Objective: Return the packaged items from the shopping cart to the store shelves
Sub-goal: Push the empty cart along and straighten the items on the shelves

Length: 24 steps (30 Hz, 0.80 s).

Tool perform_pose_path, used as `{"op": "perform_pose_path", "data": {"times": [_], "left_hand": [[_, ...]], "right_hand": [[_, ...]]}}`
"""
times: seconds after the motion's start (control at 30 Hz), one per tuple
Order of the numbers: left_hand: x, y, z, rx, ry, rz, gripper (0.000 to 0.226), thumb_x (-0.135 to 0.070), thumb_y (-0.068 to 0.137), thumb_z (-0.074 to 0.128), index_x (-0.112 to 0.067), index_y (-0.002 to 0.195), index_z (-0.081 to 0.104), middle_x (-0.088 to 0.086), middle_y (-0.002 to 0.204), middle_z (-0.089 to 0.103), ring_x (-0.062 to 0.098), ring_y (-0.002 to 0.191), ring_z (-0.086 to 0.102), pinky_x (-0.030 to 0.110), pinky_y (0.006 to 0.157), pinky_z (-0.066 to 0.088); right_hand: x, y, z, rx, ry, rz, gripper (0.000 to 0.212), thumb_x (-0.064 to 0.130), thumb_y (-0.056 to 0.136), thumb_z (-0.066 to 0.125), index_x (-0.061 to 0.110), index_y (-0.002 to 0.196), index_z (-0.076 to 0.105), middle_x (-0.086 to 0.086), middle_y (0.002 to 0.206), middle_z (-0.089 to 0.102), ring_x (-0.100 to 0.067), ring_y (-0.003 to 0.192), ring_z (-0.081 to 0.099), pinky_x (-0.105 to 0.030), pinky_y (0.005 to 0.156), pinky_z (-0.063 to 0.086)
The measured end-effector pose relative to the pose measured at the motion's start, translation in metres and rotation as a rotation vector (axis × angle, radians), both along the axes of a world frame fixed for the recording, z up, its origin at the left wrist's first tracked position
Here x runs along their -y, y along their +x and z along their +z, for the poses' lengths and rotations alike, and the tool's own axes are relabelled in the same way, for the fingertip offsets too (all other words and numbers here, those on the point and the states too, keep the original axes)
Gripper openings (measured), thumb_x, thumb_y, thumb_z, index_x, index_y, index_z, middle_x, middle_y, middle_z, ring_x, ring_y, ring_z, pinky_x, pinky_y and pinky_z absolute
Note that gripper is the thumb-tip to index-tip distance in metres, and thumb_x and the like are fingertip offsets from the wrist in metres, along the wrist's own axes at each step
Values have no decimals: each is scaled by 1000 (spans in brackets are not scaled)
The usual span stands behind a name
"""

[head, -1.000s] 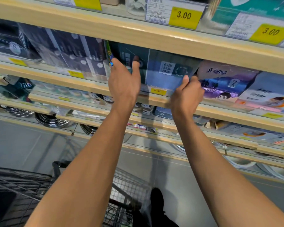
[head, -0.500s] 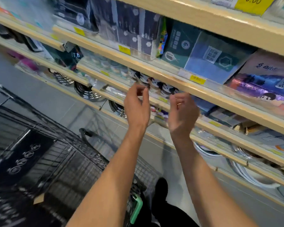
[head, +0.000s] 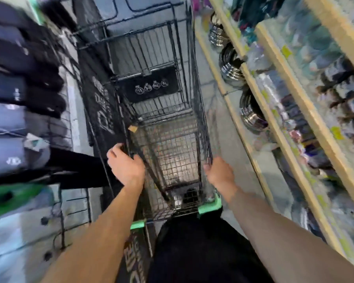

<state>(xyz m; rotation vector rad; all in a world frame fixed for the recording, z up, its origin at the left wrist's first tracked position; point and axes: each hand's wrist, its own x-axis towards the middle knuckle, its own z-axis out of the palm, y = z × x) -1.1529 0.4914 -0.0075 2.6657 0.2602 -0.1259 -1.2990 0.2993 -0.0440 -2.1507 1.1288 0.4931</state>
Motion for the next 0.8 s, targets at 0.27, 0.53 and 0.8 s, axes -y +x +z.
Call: {"op": "perform_pose_path", "data": {"times": [0.27, 0.53, 0.8], "left_hand": [[-78, -33, -39, -292, -84, 304, 56, -9, 97, 55, -15, 152, 42, 7, 162, 31, 31, 142, 43, 45, 114, 41], [-60, 5, -49, -317, 24, 243, 63, 1, 96, 48, -10, 156, 34, 2, 168, 17, 33, 141, 45, 44, 114, 39], [-18, 99, -53, -334, 83, 172, 70, -7, 96, 55, -2, 157, 22, 6, 169, 6, 30, 154, 19, 47, 109, 43]], "right_hand": [[-2, 9, -11, -102, -138, 162, 11, 9, 97, 60, 0, 97, 65, -12, 90, 68, -20, 75, 63, -21, 57, 46], [17, 39, -7, -26, -107, 163, 15, 15, 101, 51, 5, 90, 53, 0, 75, 53, -3, 58, 50, -9, 32, 36], [56, 135, -28, 70, -136, 87, 24, 12, 97, 60, 15, 76, 48, 2, 75, 52, -16, 76, 60, -14, 48, 31]]}}
